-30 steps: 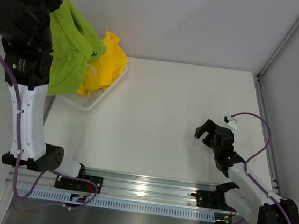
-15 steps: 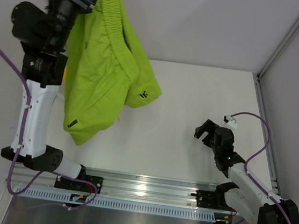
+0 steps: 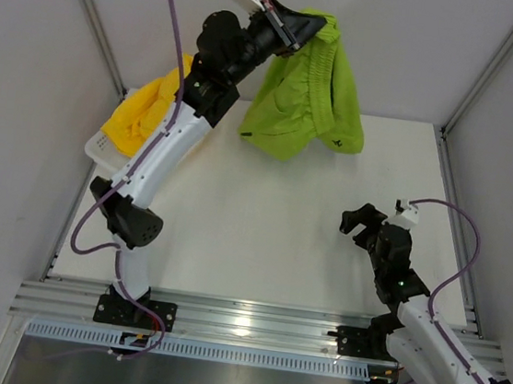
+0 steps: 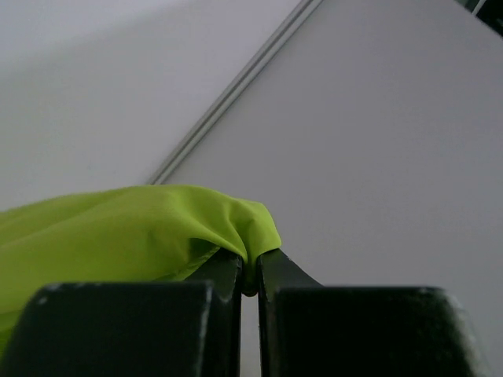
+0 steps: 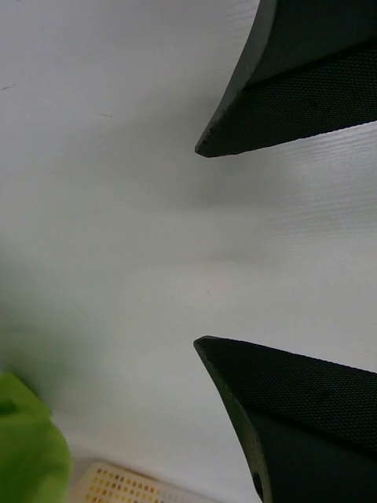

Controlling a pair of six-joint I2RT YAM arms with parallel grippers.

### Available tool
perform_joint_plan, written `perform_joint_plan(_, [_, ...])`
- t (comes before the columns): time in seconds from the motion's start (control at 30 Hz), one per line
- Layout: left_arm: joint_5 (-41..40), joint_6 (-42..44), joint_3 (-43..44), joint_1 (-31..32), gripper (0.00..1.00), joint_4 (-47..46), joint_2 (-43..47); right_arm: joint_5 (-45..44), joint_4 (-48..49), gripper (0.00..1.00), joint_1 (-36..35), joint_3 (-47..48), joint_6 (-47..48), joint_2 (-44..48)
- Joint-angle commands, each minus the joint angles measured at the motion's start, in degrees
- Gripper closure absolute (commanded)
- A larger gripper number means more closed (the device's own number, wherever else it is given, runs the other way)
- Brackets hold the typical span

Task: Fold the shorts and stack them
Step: Move the shorts to the center of the board

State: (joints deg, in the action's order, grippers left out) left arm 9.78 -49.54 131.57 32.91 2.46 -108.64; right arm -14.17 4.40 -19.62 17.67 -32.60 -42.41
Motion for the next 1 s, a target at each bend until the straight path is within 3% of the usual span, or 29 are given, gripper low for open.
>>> perform_joint_plan(0.0, [2.52,-0.92,4.07,1.99,1.00,-6.41,1.76,-0.60,1.74,0.04,0.19,-1.93,1.66,5.31])
perform_joint_plan(0.07, [2.79,-0.65,-3.13,2.07,1.00,-7.99,6.13,3.25,4.02,0.07,0.19,-3.78,2.98,9.00])
perform_joint_plan(0.23, [-5.10,1.11,-41.21,4.88,1.00,-18.96,17.22,5.73,6.49,0.08,0.28,-4.93,3.33,9.82])
perform_joint_plan(0.37, [-6.79,1.37,-51.98,6.03,1.00,-21.26,23.29,7.75,7.46,0.09,0.28,-3.87,3.42,5.34])
perform_joint_plan(0.6, [-6.27,5.50,-63.08,7.44,1.00,-19.78,29.88,15.49,12.46,0.10,0.28,-3.78,4.30,0.85])
perform_joint_plan(0.8, [-2.24,9.81,-65.74,7.35,1.00,-12.85,34.45,19.18,14.14,0.09,0.19,-2.73,4.91,-4.07])
perform_joint_plan(0.97, [0.06,14.37,-64.16,7.00,0.99,-2.03,37.09,10.78,9.40,0.04,-0.51,0.16,5.71,-7.94])
